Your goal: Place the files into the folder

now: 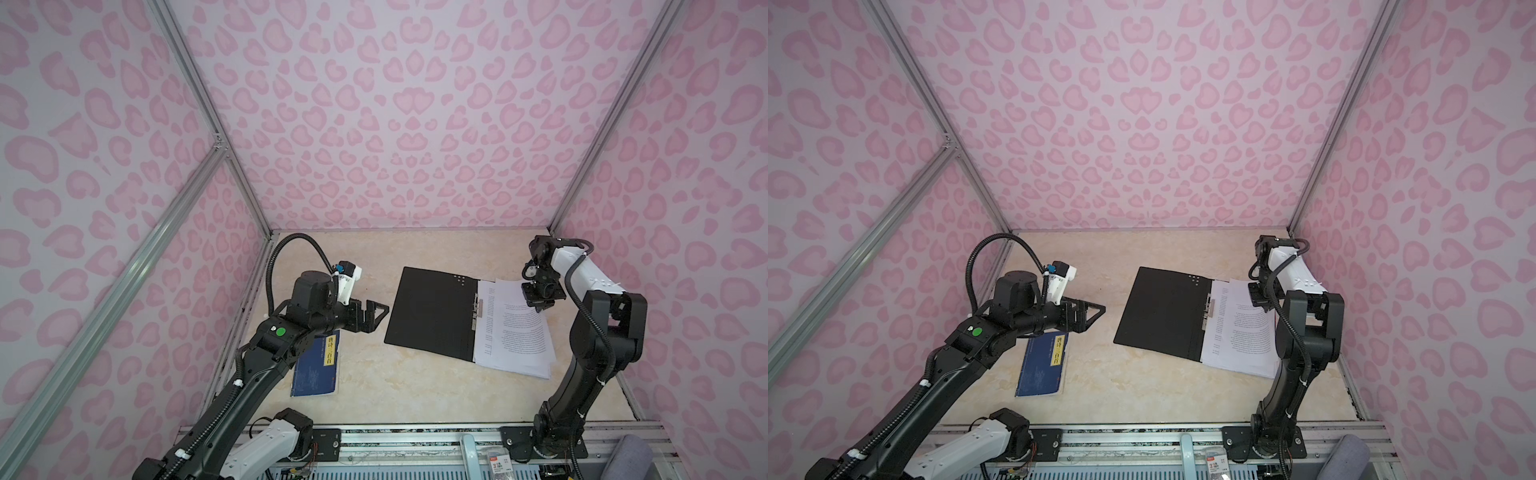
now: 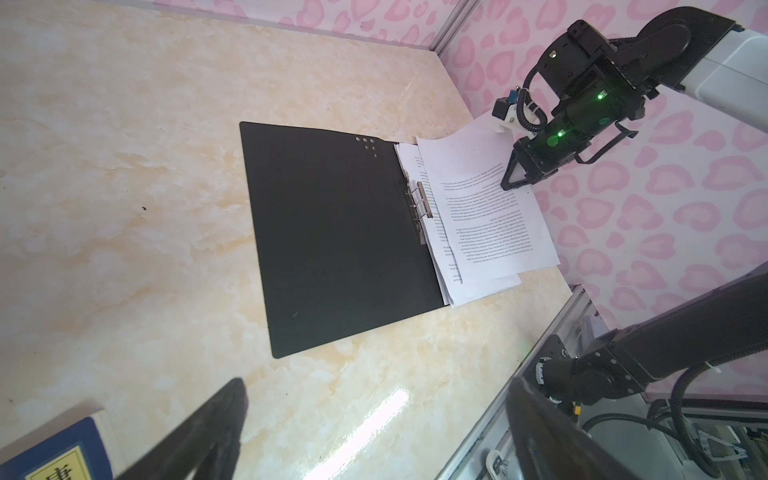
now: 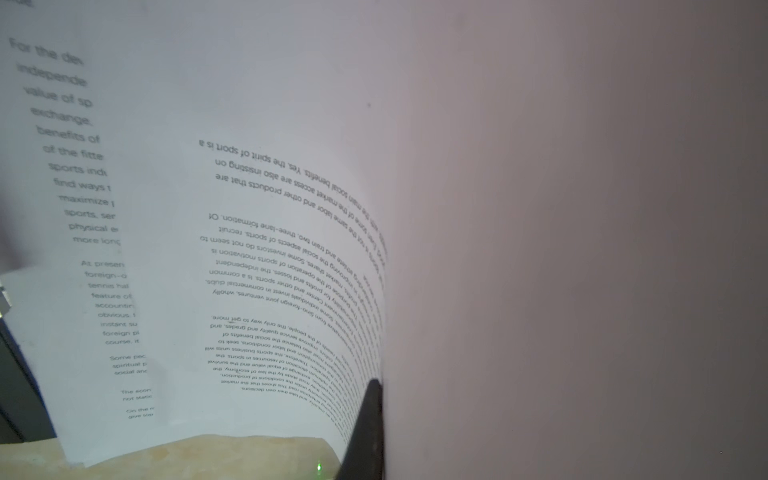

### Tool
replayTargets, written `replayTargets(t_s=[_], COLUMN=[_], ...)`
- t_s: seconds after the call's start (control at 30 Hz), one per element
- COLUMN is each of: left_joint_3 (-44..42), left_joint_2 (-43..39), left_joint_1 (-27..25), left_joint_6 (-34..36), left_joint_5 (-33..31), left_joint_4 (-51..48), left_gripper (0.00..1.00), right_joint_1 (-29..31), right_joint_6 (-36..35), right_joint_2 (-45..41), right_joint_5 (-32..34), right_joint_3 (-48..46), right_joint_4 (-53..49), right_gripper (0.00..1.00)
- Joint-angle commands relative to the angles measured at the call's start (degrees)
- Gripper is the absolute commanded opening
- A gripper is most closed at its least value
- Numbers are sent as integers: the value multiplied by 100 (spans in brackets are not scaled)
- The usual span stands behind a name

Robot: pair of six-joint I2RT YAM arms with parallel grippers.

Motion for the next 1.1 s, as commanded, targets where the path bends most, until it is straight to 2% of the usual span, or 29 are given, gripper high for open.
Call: replayTargets(t_s=[0.0,0.57,1.07], left_joint_3=[-31,-64,-77], left_joint_2=[4,-8,-10], left_joint_1=[-1,1,1], left_joint_6=[52,21,4], left_joint_5=[-62,26,11], left_joint_4=[22,82,102], left_gripper=[98,98,98], right_joint_1=[72,153,155], right_joint_6=[-43,124,51], right_joint_2=[106,190,155], right_joint_5=[-146,-650,-644], right_joint_3=[-34,-194,-496], right_joint_4=[25,166,186], right_gripper=[0,0,0])
